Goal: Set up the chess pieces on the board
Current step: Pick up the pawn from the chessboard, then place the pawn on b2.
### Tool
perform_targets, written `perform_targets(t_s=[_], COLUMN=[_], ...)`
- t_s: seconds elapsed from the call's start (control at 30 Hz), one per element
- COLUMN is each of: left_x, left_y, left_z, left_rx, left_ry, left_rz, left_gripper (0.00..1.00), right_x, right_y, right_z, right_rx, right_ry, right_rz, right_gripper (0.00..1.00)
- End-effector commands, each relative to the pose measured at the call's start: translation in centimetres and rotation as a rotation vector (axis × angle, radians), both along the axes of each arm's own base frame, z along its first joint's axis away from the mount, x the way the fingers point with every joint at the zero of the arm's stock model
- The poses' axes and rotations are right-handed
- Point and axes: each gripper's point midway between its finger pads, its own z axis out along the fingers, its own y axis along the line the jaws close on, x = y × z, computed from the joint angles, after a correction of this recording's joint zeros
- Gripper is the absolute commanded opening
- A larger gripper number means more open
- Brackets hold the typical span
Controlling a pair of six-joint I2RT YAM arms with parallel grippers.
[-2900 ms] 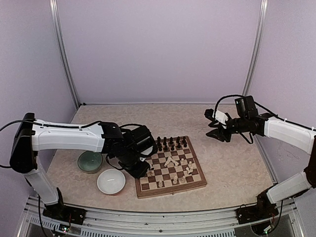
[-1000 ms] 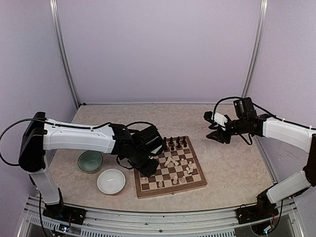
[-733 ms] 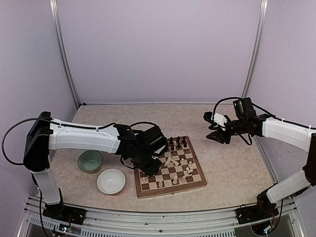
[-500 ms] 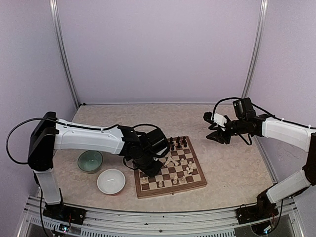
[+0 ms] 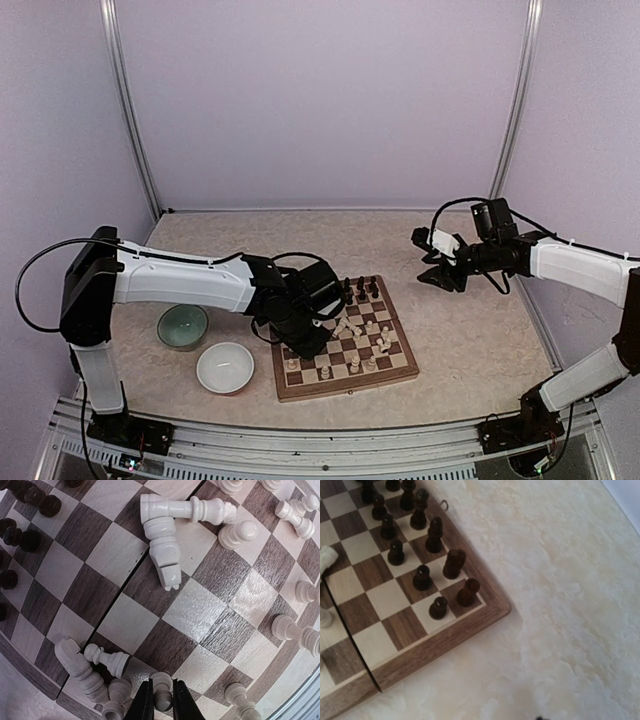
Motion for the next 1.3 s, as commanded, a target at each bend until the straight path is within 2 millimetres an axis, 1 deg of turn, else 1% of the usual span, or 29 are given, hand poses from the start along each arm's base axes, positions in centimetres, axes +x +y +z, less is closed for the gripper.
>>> perform_targets(t_s=[0.0, 0.1, 0.33, 0.5, 0.77, 1.03, 1.1, 1.17, 1.27], left_x=[-0.1, -0.6, -1.8, -2.2, -2.4, -2.4, -2.4, -2.3, -2.1], left_y=[-0.5, -0.2, 0.6, 0.3, 0.7, 0.6, 0.7, 0.8, 0.7], left_z=[2.1, 2.7, 2.8, 2.2, 0.0, -0.9, -1.0, -1.1, 0.0], left_rx=[-0.034, -0.038, -0.045, -0.059, -0.001, 0.013, 0.018, 0.028, 0.026], left_ry=[-0.01, -0.004, 0.016, 0.036, 0.051, 0.064, 0.064, 0.059, 0.046], left_rz=[-0.011, -0.011, -0.003, -0.01, -0.02, -0.027, -0.025, -0.02, -0.014], left_gripper=[0.14, 0.13, 0.13, 0.13, 0.13, 0.15, 0.18, 0.24, 0.33], right_x=[-0.6, -0.6, -0.6, -0.6, -0.7, -0.7, -0.7, -0.8, -0.7], right_y=[0.3, 0.3, 0.4, 0.5, 0.6, 0.6, 0.6, 0.7, 0.7], right_z=[-1.1, -1.1, -1.2, -1.3, -1.4, -1.6, -1.6, -1.6, -1.7], right_rx=[-0.012, -0.013, -0.014, -0.016, -0.016, -0.019, -0.019, -0.02, -0.021], right_ry=[0.036, 0.037, 0.04, 0.041, 0.046, 0.048, 0.051, 0.052, 0.052], right_rz=[0.018, 0.018, 0.02, 0.023, 0.026, 0.027, 0.028, 0.029, 0.029], right_gripper=[0.47, 0.47, 0.47, 0.47, 0.47, 0.47, 0.47, 0.47, 0.48])
